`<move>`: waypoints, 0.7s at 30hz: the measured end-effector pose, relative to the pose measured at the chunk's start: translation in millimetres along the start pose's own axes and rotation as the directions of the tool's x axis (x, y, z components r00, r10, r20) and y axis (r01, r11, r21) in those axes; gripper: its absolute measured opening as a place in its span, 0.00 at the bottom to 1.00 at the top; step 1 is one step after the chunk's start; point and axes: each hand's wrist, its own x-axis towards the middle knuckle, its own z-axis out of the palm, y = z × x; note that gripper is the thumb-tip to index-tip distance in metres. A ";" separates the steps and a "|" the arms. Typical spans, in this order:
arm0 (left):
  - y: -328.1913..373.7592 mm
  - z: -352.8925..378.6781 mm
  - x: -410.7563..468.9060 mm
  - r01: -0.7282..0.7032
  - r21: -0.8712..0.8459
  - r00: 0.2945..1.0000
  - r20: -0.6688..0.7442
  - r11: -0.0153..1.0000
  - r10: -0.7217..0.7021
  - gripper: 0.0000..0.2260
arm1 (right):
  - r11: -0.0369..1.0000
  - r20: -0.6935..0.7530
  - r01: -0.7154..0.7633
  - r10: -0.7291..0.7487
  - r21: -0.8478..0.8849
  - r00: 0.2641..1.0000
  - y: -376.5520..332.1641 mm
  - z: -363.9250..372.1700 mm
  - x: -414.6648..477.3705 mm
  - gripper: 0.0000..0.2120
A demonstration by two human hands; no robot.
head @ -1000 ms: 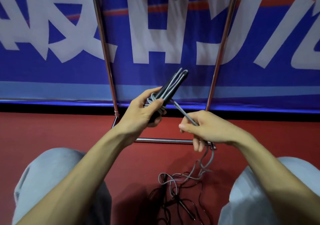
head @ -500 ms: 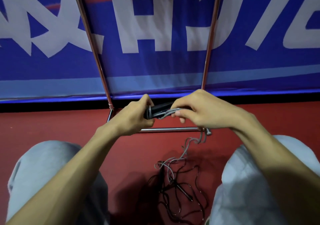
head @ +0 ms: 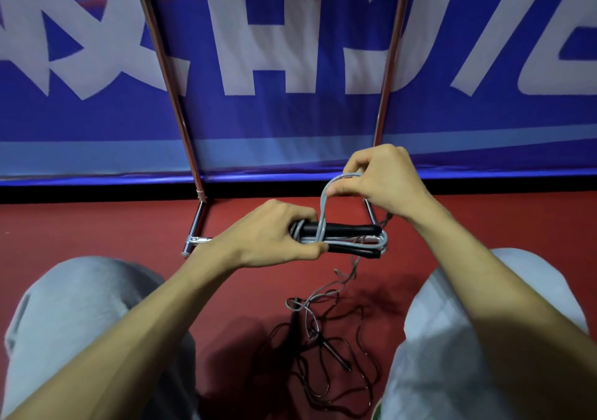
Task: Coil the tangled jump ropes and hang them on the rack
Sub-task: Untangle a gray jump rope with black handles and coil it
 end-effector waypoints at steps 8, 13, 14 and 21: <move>14.3 -24.3 -6.3 0.091 -0.670 0.982 -0.062 0.737 -0.178 0.11 | 0.831 0.233 -0.185 0.069 0.525 0.970 0.4 1.5 1.0 0.09; 13.3 -32.8 0.9 -0.004 -0.859 0.925 -0.198 0.512 -0.326 0.20 | 0.810 0.342 -0.262 0.081 0.525 0.936 -5.1 9.1 -1.1 0.15; 11.7 -33.5 1.8 -0.028 -0.863 0.918 -0.222 0.505 -0.329 0.19 | 0.811 0.384 -0.277 0.071 0.515 0.921 -7.3 9.2 -2.1 0.17; -10.4 -29.9 4.7 0.079 -0.720 0.854 -0.307 0.689 -0.419 0.05 | 0.981 0.620 -0.164 0.064 0.106 0.782 -13.3 4.3 -10.8 0.16</move>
